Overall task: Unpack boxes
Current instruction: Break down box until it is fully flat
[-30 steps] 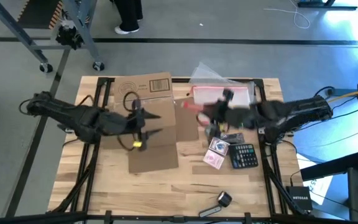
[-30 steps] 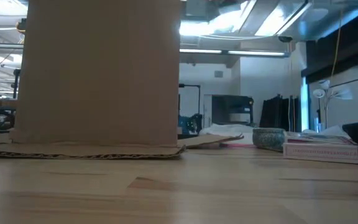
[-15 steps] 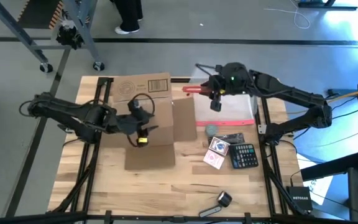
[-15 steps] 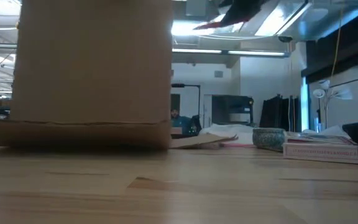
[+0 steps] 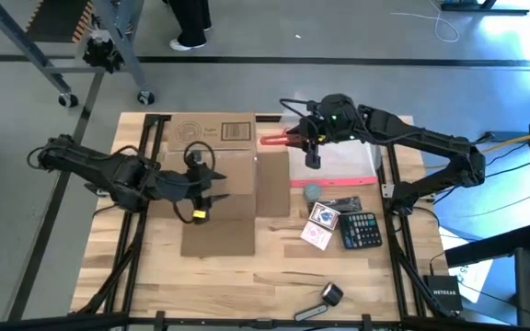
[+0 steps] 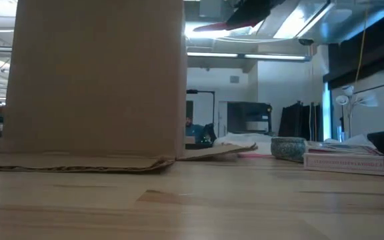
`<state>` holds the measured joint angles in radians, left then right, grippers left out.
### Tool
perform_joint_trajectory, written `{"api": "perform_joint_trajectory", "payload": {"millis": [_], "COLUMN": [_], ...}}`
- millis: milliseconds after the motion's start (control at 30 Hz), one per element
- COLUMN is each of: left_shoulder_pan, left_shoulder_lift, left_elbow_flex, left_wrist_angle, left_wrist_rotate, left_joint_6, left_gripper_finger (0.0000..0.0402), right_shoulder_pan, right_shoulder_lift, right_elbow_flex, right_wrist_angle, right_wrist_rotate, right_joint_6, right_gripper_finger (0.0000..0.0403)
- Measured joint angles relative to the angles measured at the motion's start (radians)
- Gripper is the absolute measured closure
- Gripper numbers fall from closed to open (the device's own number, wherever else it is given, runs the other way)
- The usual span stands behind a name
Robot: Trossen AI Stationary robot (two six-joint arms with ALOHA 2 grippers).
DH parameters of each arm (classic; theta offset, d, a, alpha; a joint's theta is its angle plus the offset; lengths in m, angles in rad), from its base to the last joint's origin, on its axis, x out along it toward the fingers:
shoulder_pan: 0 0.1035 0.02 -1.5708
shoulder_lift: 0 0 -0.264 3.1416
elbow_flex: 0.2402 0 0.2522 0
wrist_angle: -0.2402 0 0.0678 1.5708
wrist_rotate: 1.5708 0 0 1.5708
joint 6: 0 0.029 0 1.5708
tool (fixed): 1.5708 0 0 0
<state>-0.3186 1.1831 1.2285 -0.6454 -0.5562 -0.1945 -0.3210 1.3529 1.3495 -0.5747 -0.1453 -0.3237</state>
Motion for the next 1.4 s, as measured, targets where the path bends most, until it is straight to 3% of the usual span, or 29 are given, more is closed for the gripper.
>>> {"api": "perform_joint_trajectory", "payload": {"millis": [200, 900, 1400], "left_shoulder_pan": [0.016, 0.019, 0.025], "left_shoulder_lift": [0.020, 0.045, 0.045], "left_elbow_flex": [0.000, -0.020, -0.056], "left_wrist_angle": [0.055, 0.045, 0.062], "left_wrist_rotate": [-0.004, -0.005, -0.008], "left_joint_6": [0.025, 0.019, -0.008], "left_gripper_finger": [0.0183, 0.0183, 0.0183], "right_shoulder_pan": [0.000, 0.000, 0.000], "right_shoulder_lift": [0.007, 0.037, 0.046], "right_elbow_flex": [0.000, -0.001, 0.034], "right_wrist_angle": [0.008, 0.051, -0.016], "right_wrist_rotate": [0.048, 0.065, 0.093], "right_joint_6": [0.000, 0.000, 0.001], "right_gripper_finger": [0.0269, 0.0269, 0.0269]}}
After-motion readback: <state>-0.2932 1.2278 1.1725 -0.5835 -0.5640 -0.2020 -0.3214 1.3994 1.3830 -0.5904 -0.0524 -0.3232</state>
